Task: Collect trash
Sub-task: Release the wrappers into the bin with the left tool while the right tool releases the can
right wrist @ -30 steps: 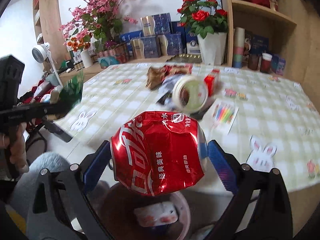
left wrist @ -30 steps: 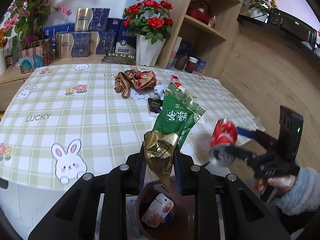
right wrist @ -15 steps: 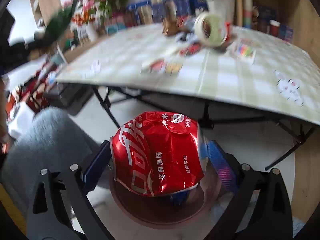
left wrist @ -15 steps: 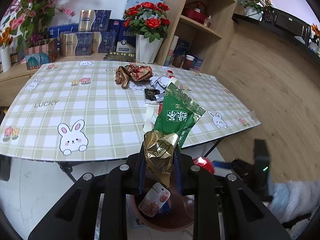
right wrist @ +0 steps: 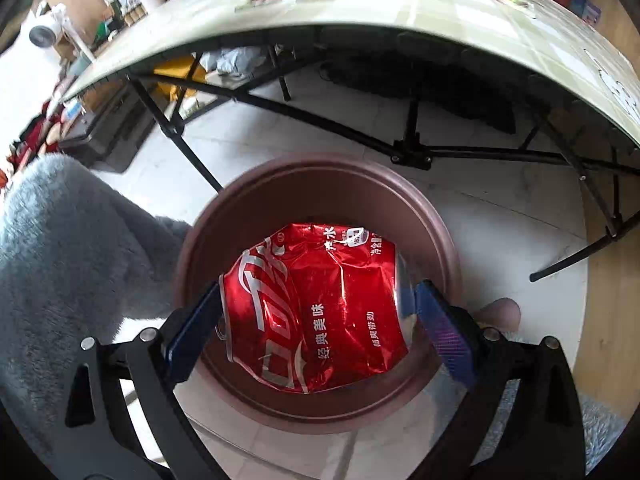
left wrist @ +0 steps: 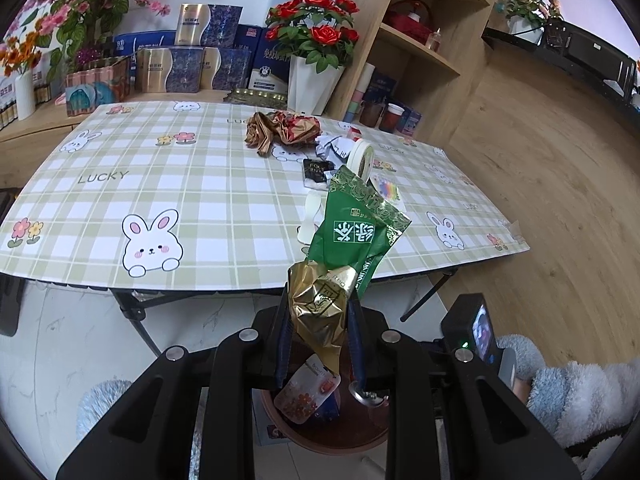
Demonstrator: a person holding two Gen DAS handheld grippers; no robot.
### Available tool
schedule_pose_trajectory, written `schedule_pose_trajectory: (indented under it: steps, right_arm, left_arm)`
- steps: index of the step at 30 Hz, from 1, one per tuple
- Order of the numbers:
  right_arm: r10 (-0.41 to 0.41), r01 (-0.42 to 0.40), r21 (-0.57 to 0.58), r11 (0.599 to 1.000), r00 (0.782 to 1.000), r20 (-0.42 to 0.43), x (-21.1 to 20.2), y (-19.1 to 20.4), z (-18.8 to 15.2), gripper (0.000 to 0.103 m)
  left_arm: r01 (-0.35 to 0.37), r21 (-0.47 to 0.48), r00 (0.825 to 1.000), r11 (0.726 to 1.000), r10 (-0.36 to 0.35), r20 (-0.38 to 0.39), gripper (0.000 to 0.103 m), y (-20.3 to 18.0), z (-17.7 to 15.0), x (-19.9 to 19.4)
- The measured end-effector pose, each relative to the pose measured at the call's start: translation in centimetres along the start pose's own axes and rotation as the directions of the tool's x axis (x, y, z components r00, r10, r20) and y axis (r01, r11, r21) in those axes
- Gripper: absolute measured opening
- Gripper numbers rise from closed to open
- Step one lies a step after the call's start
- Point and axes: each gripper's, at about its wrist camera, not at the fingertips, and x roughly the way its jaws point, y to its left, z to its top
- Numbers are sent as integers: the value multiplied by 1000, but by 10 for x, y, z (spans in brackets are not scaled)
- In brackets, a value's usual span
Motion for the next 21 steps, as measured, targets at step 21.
schedule_pose_trajectory:
  steps: [21]
  right_arm:
    - [-247,265,56,963,775,582,-155,-41,6,97]
  left_arm:
    - [91,267,993,960,-67,-96,24,-33,-25,44]
